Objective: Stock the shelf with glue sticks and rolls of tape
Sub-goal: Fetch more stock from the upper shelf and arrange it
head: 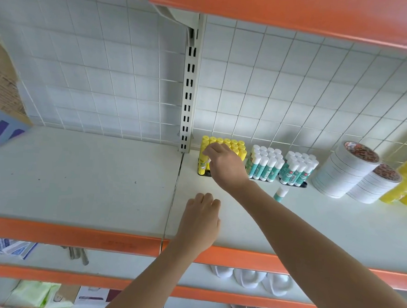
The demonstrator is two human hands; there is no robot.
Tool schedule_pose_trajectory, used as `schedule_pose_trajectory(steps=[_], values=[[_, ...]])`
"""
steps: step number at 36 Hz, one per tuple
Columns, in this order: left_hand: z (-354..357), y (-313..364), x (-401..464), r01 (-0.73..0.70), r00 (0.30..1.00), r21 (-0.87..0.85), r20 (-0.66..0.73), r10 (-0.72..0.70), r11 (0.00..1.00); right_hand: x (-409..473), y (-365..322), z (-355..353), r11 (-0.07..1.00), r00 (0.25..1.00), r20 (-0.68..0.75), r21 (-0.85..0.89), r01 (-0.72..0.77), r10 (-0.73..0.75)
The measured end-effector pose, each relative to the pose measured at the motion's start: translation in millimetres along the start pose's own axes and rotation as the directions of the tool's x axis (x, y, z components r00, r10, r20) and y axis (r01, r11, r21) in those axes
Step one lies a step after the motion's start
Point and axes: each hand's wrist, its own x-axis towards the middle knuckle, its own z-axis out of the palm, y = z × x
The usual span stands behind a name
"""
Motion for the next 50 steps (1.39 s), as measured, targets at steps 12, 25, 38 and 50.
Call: schedule_pose_trajectory(steps=[12,25,38,50], values=[[3,-1,1,-0.001,1.0,0.001,0.022,0.001,1.0,12,-6,-12,0.991,0.968,0.238,-0.124,-0.056,0.084],[-3,0,2,-0.001,0.999,0.023,0.054,-0.001,1.0,-16,-9,-22,0.976,0.91,0.375,0.045,-0.211,0.179],[2,-4,2,-0.015,0.999,0.011,0.035,0.014,1.0,-87,33,-70,0.99,0.957,-0.255,0.033,-0.134,0.138],[8,-6,1,0.012,1.0,-0.013,0.021,-0.012,1.0,-147,73,-69,0.92,0.909,-0.147,0.027,-0.391,0.391]])
